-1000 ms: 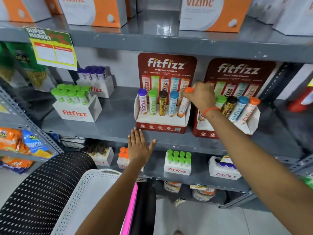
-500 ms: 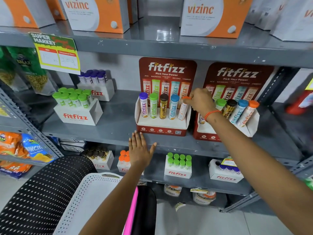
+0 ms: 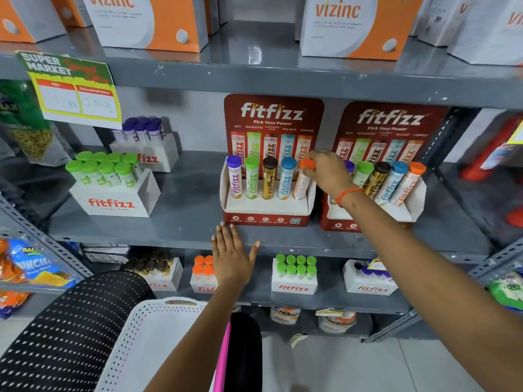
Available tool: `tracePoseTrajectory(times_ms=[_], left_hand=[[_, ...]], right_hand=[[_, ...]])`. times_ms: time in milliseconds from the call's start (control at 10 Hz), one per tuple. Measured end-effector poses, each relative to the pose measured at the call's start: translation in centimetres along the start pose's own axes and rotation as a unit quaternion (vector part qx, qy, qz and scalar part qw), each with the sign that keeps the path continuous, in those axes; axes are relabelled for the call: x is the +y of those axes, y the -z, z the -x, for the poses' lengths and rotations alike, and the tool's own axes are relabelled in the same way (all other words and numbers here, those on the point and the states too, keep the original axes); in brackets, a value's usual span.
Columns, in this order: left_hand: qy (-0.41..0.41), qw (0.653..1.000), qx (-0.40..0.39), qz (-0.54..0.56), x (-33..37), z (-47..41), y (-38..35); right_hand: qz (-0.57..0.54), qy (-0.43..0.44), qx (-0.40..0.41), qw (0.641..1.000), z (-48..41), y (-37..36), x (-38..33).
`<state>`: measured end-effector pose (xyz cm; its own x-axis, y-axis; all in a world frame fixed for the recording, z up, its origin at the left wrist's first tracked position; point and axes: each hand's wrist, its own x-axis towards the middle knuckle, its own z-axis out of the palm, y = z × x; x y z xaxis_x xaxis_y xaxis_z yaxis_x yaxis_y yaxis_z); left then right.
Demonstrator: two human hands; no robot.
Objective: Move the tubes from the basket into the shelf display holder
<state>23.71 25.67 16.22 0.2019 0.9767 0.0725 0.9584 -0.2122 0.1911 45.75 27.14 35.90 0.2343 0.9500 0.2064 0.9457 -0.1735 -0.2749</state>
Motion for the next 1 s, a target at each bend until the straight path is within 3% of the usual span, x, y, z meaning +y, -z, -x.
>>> tracePoseTrajectory(times_ms=[100,400,700,800,900,1000], left_hand=[[0.000,1.000,0.007,-0.001,-0.1,-0.1,-0.2],[0.002,0.999,-0.027,-0.020,0.0,-0.2,0.4],[-0.001,0.995,-0.092,-0.026,0.6,-0.4,2.1],[0.012,0.991,-0.130,-0.007,1.0,-0.4,4.0],[0.025,0.985,-0.168,0.011,2.6,-0.8,7.2],[-0.023,0.982,-0.181,0.049,5.4,-1.5,11.7]], right_hand=[[-0.039,0.011,-0.037,0.998,-0.1,0.2,0.1],[-0.049,-0.005,0.001,0.999,-0.2,-0.2,-0.3],[-0.067,0.025,-0.036,0.997,0.6,0.6,0.0],[-0.073,0.021,-0.076,0.994,1.1,1.1,-0.1],[-0.043,0.017,-0.051,0.998,1.4,1.5,0.0],[-0.005,0.022,-0.081,0.996,1.7,3.4,0.0]])
